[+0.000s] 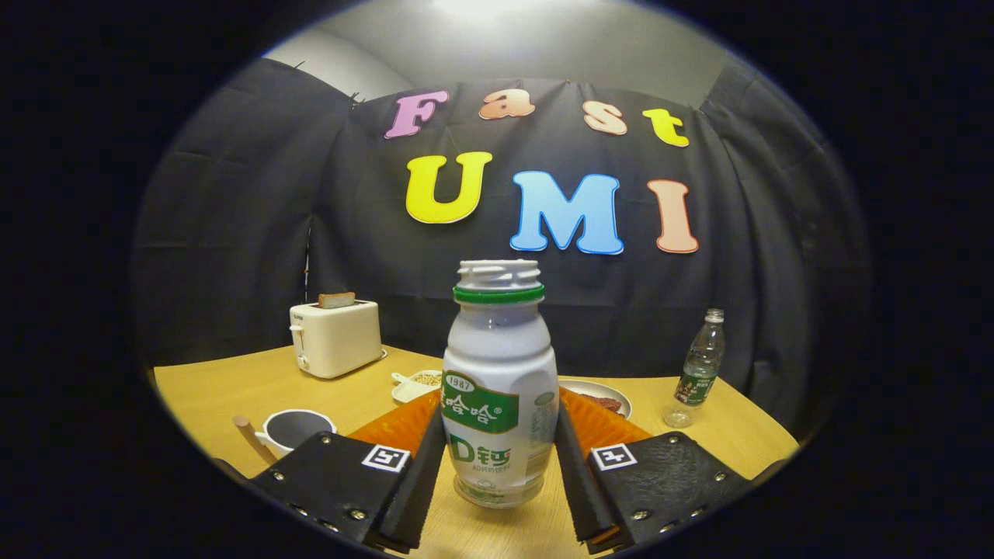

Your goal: Take the bottle from table, then pour the juice into the cup, finally place the bottle on the coaster

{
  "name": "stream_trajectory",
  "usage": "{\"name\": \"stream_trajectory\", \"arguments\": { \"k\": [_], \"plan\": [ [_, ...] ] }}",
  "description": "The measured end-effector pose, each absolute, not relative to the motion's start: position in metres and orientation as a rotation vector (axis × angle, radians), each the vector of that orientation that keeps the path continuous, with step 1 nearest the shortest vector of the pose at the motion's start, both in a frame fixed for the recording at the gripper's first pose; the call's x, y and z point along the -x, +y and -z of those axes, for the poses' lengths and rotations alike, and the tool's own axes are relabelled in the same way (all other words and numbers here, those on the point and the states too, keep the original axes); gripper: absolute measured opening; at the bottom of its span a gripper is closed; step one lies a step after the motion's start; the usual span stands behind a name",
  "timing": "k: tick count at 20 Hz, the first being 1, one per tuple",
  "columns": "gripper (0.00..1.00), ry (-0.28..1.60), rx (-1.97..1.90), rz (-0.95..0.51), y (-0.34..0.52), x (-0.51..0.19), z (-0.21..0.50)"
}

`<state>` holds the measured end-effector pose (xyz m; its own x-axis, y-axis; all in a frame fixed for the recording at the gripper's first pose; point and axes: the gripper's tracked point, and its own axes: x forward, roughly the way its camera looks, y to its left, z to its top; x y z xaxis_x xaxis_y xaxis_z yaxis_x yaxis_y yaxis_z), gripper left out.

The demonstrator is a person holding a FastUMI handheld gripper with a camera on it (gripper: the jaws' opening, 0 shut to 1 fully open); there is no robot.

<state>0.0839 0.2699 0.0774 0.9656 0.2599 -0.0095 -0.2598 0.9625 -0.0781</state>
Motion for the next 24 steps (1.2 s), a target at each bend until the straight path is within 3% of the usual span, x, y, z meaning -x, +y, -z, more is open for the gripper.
{"name": "stream_trajectory", "arguments": {
  "k": [24],
  "plan": [
    [0.70,0.086,-0.002,-0.226,0.273,-0.132,-0.030]
  ]
}}
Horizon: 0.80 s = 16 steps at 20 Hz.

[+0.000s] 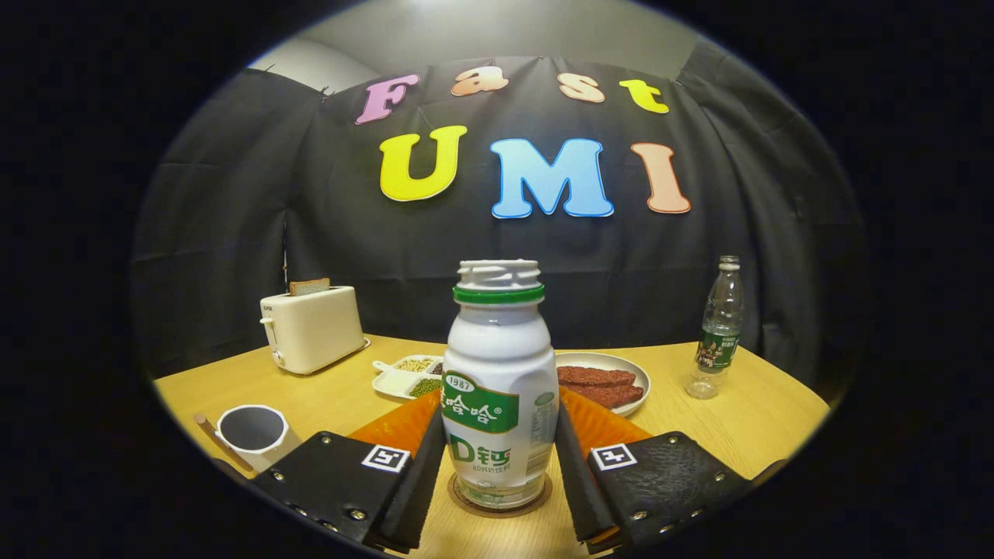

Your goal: Take the bottle from table, then pour the juice into the cup, finally place the bottle on the coaster

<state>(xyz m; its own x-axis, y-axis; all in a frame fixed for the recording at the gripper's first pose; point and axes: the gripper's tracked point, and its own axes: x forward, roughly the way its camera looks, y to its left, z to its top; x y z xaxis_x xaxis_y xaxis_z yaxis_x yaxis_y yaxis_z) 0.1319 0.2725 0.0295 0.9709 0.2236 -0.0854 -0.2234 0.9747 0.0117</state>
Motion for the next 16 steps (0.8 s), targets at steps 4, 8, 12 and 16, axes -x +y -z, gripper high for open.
{"name": "stream_trajectory", "arguments": {
  "k": [4,8,12,16],
  "plan": [
    [0.70,0.104,0.008,-0.219,0.272,-0.138,-0.021],
    [0.70,0.105,0.018,-0.219,0.273,-0.141,-0.019],
    [0.70,0.104,0.018,-0.214,0.272,-0.144,-0.020],
    [0.70,0.107,0.025,-0.214,0.276,-0.144,-0.014]
  ]
}}
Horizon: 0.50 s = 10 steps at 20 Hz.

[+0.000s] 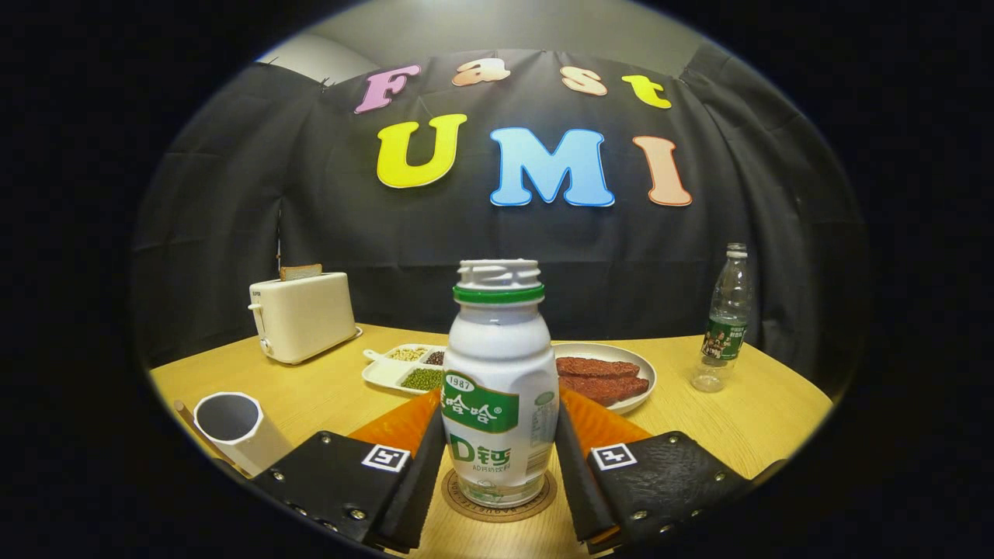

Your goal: Take the bottle from table, then pour the juice into the cup, finally place the bottle on the coaster

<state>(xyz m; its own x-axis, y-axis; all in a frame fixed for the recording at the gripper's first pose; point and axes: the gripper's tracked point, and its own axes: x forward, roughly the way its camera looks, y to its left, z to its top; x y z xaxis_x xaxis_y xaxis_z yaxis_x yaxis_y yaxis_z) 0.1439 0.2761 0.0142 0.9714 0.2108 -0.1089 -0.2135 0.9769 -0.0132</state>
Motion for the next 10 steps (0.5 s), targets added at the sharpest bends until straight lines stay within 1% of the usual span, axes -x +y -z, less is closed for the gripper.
{"name": "stream_trajectory", "arguments": {
  "k": [4,9,10],
  "plan": [
    [0.70,0.098,0.014,-0.228,0.2776,-0.1440,-0.0130],
    [0.74,0.095,0.021,-0.239,0.2787,-0.1448,-0.0167],
    [0.77,0.090,0.018,-0.241,0.2779,-0.1439,-0.0192]
  ]
}}
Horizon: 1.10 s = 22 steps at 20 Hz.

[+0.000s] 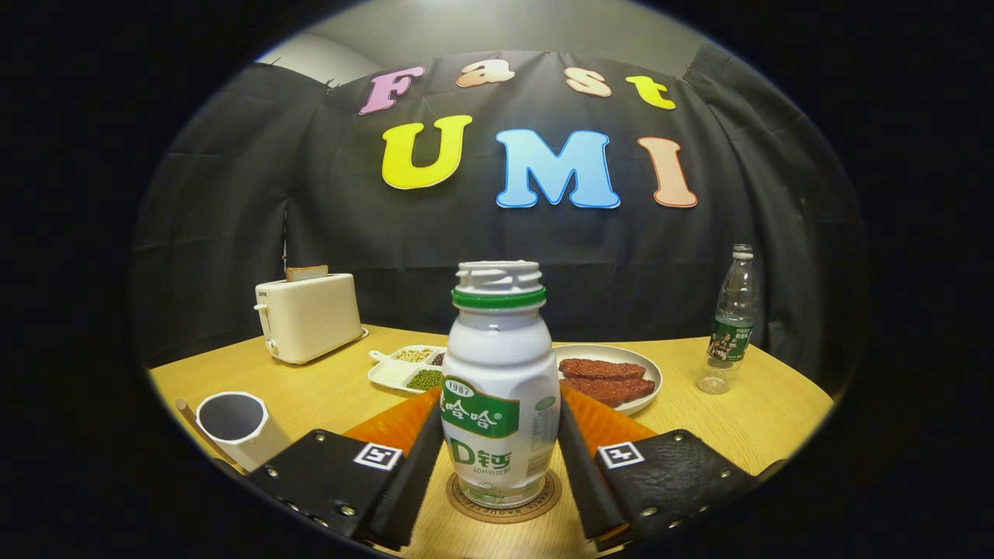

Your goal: Take the bottle from table, then pour the juice into the cup, finally place the bottle on the coaster

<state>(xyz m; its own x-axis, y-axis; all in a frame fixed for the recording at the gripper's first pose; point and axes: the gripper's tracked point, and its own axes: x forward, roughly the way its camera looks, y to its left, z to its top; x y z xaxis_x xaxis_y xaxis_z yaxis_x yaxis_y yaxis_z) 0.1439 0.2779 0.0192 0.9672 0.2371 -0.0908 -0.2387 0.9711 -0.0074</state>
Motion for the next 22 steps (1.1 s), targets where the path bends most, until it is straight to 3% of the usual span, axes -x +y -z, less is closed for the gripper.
{"name": "stream_trajectory", "arguments": {
  "k": [1,2,22],
  "plan": [
    [0.89,0.087,0.017,-0.241,0.277,-0.143,-0.020],
    [0.91,0.089,0.020,-0.239,0.277,-0.143,-0.021],
    [0.91,-0.085,0.040,-0.207,0.254,-0.052,-0.171]
  ]
}}
